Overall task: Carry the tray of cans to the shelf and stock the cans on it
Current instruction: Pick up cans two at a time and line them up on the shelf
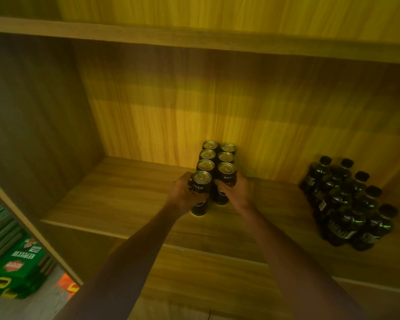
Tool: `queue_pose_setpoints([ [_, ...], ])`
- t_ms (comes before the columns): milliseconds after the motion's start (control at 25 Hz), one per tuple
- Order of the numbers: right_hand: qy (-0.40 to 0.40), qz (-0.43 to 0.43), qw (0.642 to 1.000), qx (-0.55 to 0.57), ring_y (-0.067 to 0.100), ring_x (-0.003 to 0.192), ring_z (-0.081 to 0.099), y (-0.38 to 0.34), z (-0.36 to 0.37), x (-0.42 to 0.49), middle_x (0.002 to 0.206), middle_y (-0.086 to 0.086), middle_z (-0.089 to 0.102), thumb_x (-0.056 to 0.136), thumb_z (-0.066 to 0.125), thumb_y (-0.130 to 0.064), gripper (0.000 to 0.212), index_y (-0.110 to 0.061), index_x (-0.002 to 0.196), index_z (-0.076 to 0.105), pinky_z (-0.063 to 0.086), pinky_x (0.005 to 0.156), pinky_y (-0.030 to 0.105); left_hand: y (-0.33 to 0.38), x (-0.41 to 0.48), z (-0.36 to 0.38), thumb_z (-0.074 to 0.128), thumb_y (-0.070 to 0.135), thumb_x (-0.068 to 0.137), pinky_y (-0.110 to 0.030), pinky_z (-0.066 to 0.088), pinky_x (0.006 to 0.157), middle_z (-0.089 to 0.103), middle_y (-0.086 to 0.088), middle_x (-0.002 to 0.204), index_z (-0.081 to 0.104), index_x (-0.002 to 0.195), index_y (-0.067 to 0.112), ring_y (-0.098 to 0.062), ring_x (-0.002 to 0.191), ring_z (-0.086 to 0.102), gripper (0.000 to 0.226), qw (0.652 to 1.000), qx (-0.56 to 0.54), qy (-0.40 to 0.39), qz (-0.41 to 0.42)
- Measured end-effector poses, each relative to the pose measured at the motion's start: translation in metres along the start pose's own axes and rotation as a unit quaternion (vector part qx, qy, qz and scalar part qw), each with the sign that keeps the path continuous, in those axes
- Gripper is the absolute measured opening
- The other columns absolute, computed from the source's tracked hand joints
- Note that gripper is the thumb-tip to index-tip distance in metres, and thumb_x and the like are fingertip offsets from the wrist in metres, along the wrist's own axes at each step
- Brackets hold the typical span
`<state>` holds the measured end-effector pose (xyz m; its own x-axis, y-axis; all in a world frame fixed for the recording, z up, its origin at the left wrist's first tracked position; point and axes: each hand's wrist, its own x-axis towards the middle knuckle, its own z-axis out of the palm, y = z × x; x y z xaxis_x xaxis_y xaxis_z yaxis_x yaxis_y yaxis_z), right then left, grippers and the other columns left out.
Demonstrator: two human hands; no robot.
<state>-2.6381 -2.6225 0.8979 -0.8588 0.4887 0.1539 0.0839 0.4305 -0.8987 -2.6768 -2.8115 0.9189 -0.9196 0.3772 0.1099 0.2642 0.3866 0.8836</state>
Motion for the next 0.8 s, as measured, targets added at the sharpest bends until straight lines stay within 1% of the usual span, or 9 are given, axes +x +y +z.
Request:
queue_pose_setpoints([
  [120, -0.006, -0.005, 1.0, -0.015, 0.024, 0.118, 0.064, -0.002, -0.002, -0.002, 0.13, 0.01, 0.066, 0.079, 0.083, -0.036, 0.064, -0.011, 0.132, 0.056, 0.055, 0.097, 0.045, 0.004, -0.002, 0.0, 0.089, 0.02, 0.064, -0.018, 0.048, 0.072, 0.067, 0.009, 0.106, 0.058, 0.12, 0.018, -0.013, 0.098, 0.065, 0.063, 1.0, 0.002, -0.013, -0.014],
  [200, -0.019, -0.004, 0.999, -0.032, 0.024, 0.119, 0.063, -0.007, -0.007, -0.007, 0.131, 0.009, 0.065, 0.081, 0.08, -0.04, 0.065, -0.013, 0.134, 0.054, 0.054, 0.095, 0.041, 0.007, -0.007, -0.003, 0.088, 0.024, 0.066, -0.016, 0.044, 0.069, 0.063, 0.014, 0.102, 0.056, 0.123, 0.019, -0.01, 0.096, 0.063, 0.066, 0.999, 0.018, -0.026, -0.027],
  [280, -0.038, -0.011, 0.995, -0.091, 0.027, 0.124, 0.059, -0.011, -0.015, -0.019, 0.137, 0.01, 0.06, 0.086, 0.074, -0.045, 0.068, -0.013, 0.14, 0.048, 0.05, 0.097, 0.041, 0.007, -0.017, -0.009, 0.084, 0.032, 0.072, -0.016, 0.041, 0.067, 0.063, 0.012, 0.103, 0.053, 0.128, 0.017, -0.008, 0.094, 0.059, 0.065, 0.996, 0.086, -0.031, -0.018],
  [320, -0.047, -0.019, 0.989, -0.141, 0.029, 0.128, 0.054, -0.012, -0.019, -0.028, 0.141, 0.011, 0.056, 0.089, 0.069, -0.047, 0.069, -0.013, 0.144, 0.043, 0.047, 0.099, 0.042, 0.006, -0.024, -0.013, 0.079, 0.038, 0.077, -0.02, 0.044, 0.07, 0.064, 0.005, 0.11, 0.051, 0.131, 0.016, -0.012, 0.097, 0.059, 0.065, 0.989, 0.141, -0.034, -0.005],
  [360, -0.053, -0.028, 0.979, -0.194, 0.031, 0.133, 0.049, -0.014, -0.024, -0.038, 0.146, 0.012, 0.05, 0.092, 0.064, -0.05, 0.071, -0.014, 0.148, 0.039, 0.044, 0.101, 0.044, 0.005, -0.033, -0.016, 0.074, 0.042, 0.081, -0.027, 0.047, 0.077, 0.064, -0.002, 0.12, 0.048, 0.135, 0.015, -0.019, 0.106, 0.059, 0.065, 0.98, 0.196, -0.039, 0.006],
  [440, -0.06, -0.047, 0.958, -0.278, 0.032, 0.14, 0.039, -0.023, -0.034, -0.068, 0.154, 0.012, 0.041, 0.096, 0.058, -0.051, 0.072, -0.016, 0.153, 0.031, 0.039, 0.107, 0.047, 0.008, -0.055, -0.024, 0.064, 0.046, 0.088, -0.039, 0.047, 0.09, 0.058, -0.01, 0.134, 0.042, 0.142, 0.015, -0.029, 0.121, 0.055, 0.066, 0.958, 0.281, -0.053, 0.02],
  [560, -0.061, -0.079, 0.923, -0.371, 0.032, 0.142, 0.036, -0.045, -0.042, -0.116, 0.158, 0.012, 0.033, 0.098, 0.052, -0.052, 0.073, -0.016, 0.155, 0.026, 0.038, 0.11, 0.049, 0.019, -0.091, -0.033, 0.058, 0.044, 0.092, -0.04, 0.047, 0.09, 0.056, -0.012, 0.134, 0.038, 0.144, 0.02, -0.031, 0.122, 0.054, 0.062, 0.932, 0.345, -0.081, 0.078],
  [680, -0.066, -0.092, 0.883, -0.455, 0.033, 0.146, 0.031, -0.068, -0.046, -0.172, 0.163, 0.012, 0.024, 0.098, 0.049, -0.051, 0.074, -0.019, 0.158, 0.02, 0.036, 0.113, 0.049, 0.038, -0.134, -0.042, 0.056, 0.042, 0.093, -0.042, 0.045, 0.094, 0.052, -0.012, 0.138, 0.038, 0.145, 0.018, -0.034, 0.123, 0.052, 0.06, 0.897, 0.397, -0.121, 0.149],
  [800, -0.059, -0.107, 0.867, -0.483, 0.032, 0.142, 0.036, -0.086, -0.047, -0.229, 0.16, 0.009, 0.029, 0.097, 0.052, -0.048, 0.071, -0.021, 0.155, 0.024, 0.04, 0.109, 0.047, 0.051, -0.175, -0.051, 0.055, 0.041, 0.093, -0.044, 0.044, 0.099, 0.048, -0.012, 0.144, 0.04, 0.145, 0.018, -0.036, 0.127, 0.049, 0.059, 0.887, 0.407, -0.13, 0.175],
])
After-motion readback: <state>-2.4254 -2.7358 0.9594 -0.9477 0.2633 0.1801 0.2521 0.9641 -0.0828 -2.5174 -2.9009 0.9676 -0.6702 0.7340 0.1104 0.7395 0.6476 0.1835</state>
